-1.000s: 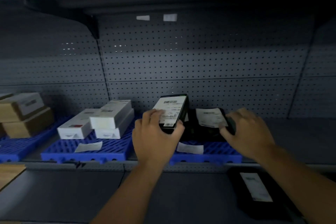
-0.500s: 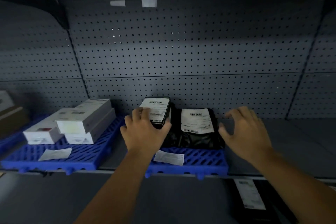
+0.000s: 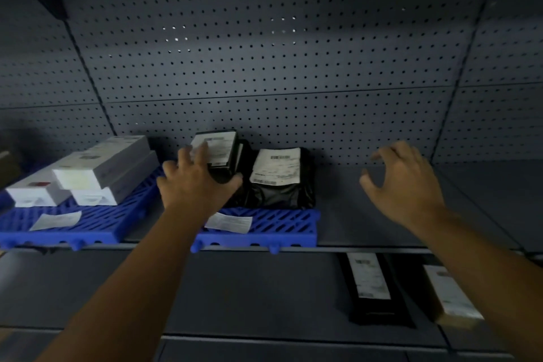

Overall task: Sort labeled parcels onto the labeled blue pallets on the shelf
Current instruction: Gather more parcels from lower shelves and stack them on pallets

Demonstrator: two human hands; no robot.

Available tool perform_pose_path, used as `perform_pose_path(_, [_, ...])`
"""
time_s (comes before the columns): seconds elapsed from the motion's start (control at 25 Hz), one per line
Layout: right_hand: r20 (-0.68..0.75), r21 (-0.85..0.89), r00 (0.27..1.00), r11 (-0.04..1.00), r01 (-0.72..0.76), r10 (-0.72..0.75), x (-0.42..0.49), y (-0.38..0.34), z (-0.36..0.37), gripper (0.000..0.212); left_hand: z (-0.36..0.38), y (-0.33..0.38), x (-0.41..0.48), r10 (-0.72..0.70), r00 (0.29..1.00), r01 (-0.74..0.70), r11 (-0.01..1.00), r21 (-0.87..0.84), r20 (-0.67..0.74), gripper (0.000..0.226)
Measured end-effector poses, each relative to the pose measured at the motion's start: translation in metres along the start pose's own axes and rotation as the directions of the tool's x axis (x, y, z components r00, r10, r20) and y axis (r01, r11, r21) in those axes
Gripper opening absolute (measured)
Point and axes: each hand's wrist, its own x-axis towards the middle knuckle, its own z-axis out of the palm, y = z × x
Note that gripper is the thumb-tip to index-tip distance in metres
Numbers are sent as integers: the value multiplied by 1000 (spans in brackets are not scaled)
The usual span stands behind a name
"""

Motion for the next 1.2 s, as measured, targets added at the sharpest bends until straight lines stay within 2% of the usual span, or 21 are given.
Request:
perform_pose_path(0.08, [-34, -9, 999, 1000, -19, 19, -7, 23, -9, 37, -10, 5, -11, 68, 976, -95, 987, -126, -207, 85])
perform_pose_path(0.16, [-48, -24, 998, 999, -37, 36, -18, 47, -17, 38, -22, 24, -33, 148, 862, -325, 895, -305, -484, 62])
perform_pose_path(0.2, [-47, -33, 998, 998, -49, 47, -24, 58, -22, 39, -26, 42, -48, 197, 803, -447, 823, -351, -562, 51])
perform_pose_path(0.24, [-46, -39, 997, 997, -63, 61, -32, 71, -26, 39, -26, 66, -67, 267, 768, -547, 746, -380, -583, 42])
perform_pose_path(0.32, [-59, -32, 995, 997, -77, 75, -50, 93, -36, 40, -19, 119, -115, 426, 735, -667, 598, -445, -528, 30])
perform_pose_path(0.4, [-109, -7, 992, 997, -73, 71, -75, 116, -47, 38, -2, 160, -163, 549, 708, -702, 479, -526, -444, 25])
perform_pose_path(0.44, [-142, 3, 987, 997, -81, 81, -89, 128, -55, 37, 9, 174, -183, 585, 709, -689, 453, -566, -394, 25])
perform_pose_path(0.56, [-214, -9, 961, 983, -182, 176, -132, 157, -79, 34, 43, 197, -223, 640, 731, -618, 477, -625, -235, 30])
perform_pose_path(0.72, [-229, -79, 949, 968, -239, 216, -192, 175, -89, 23, 95, 202, -248, 717, 697, -564, 539, -625, -12, 40])
perform_pose_path(0.88, [-87, -143, 947, 937, -319, 309, -234, 183, -70, 33, 148, 201, -249, 692, 711, -531, 646, -549, 126, 50])
perform_pose_path(1.0, [16, -128, 922, 915, -383, 388, -245, 195, -48, 46, 172, 209, -245, 617, 768, -491, 738, -463, 169, 58])
perform_pose_path(1.2, [192, -118, 879, 899, -422, 437, -235, 229, 2, 59, 208, 239, -223, 449, 859, -379, 881, -283, 246, 64])
